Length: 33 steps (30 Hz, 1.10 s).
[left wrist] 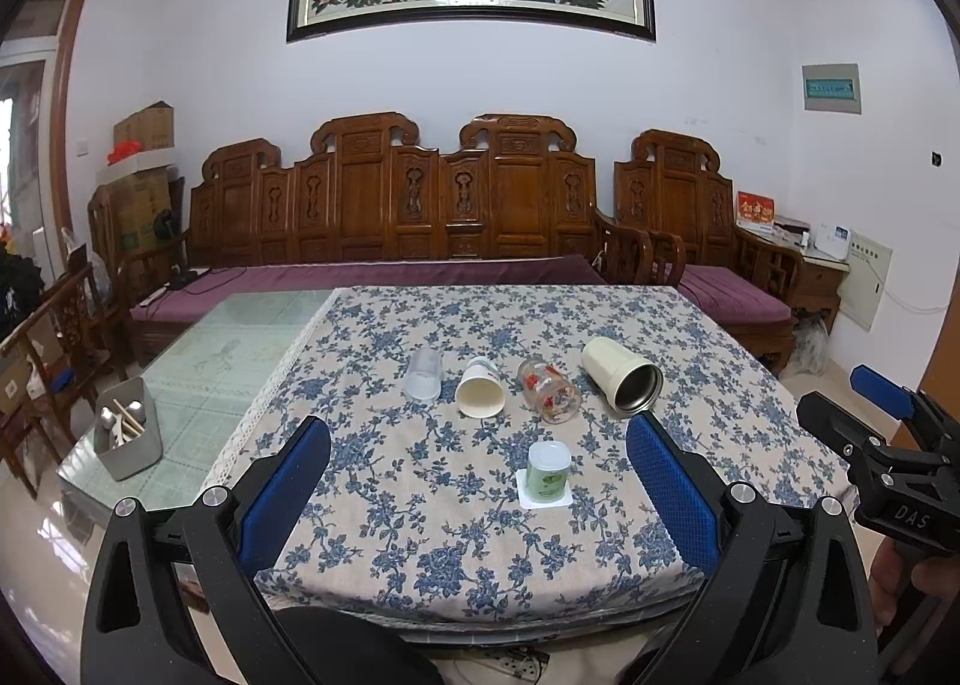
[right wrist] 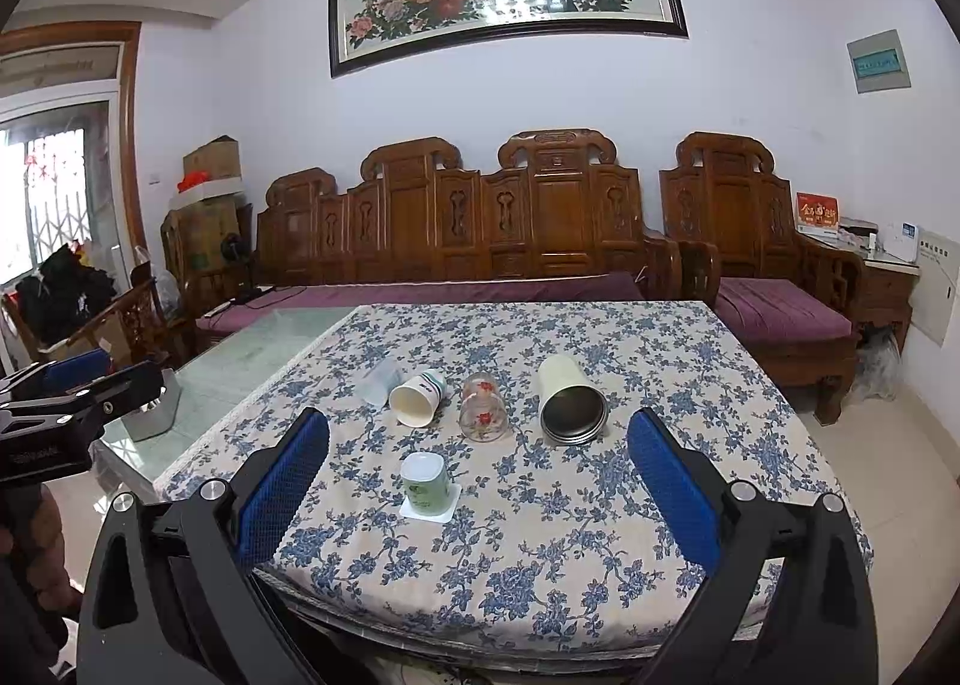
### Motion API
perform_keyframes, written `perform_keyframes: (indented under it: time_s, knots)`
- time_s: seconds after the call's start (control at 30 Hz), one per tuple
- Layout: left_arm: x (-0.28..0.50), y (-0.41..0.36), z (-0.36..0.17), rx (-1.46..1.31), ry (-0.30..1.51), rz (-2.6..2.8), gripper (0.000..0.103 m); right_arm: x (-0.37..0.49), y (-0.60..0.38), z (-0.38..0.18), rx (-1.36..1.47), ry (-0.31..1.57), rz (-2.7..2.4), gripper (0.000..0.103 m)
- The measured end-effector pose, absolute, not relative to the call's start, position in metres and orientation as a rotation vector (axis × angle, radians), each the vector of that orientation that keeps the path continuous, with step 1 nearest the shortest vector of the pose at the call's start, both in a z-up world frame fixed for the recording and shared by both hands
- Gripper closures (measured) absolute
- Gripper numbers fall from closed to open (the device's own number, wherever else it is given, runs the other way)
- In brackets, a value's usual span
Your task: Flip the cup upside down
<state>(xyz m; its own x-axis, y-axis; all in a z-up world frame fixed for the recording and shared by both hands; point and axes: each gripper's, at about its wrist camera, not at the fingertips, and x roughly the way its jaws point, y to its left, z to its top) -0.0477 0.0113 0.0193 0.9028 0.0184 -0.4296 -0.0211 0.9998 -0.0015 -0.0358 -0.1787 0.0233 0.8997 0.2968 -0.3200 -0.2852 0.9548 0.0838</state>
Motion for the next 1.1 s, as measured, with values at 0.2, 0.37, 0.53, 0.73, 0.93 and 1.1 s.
perform_keyframes:
  time_s: [0.2, 0.37, 0.53, 0.73, 0.93, 1.1]
  knots:
    - [-0.0483, 0.0113, 0.019, -0.006, 0.444, 0.02, 0.008, -0.0353, -0.1791, 0.0223, 0.038, 0.339, 0.301, 0.002]
    - [-0.0484, 0.0111, 0.0191, -0.006, 0.445, 0.019, 0.008, -0.0347, -0.1798, 0.0201, 0.038, 0.339, 0.3, 0.002]
    - [-0.0489, 0.011, 0.0191, -0.007, 0.442, 0.02, 0.008, -0.0346, -0.1797, 0.0201, 0.039, 0.341, 0.301, 0.002]
    - [-0.0515, 0.0108, 0.0198, -0.008, 0.438, 0.019, 0.008, -0.0346, -0.1795, 0.0204, 0.04, 0.341, 0.302, 0.002]
    - [-0.0516, 0.0113, 0.0205, -0.013, 0.437, 0.016, 0.008, -0.0348, -0.1797, 0.0186, 0.038, 0.338, 0.3, 0.002]
    - [-0.0526, 0.012, 0.0224, -0.011, 0.434, 0.014, 0.008, -0.035, -0.1793, 0.0183, 0.039, 0.339, 0.302, 0.002]
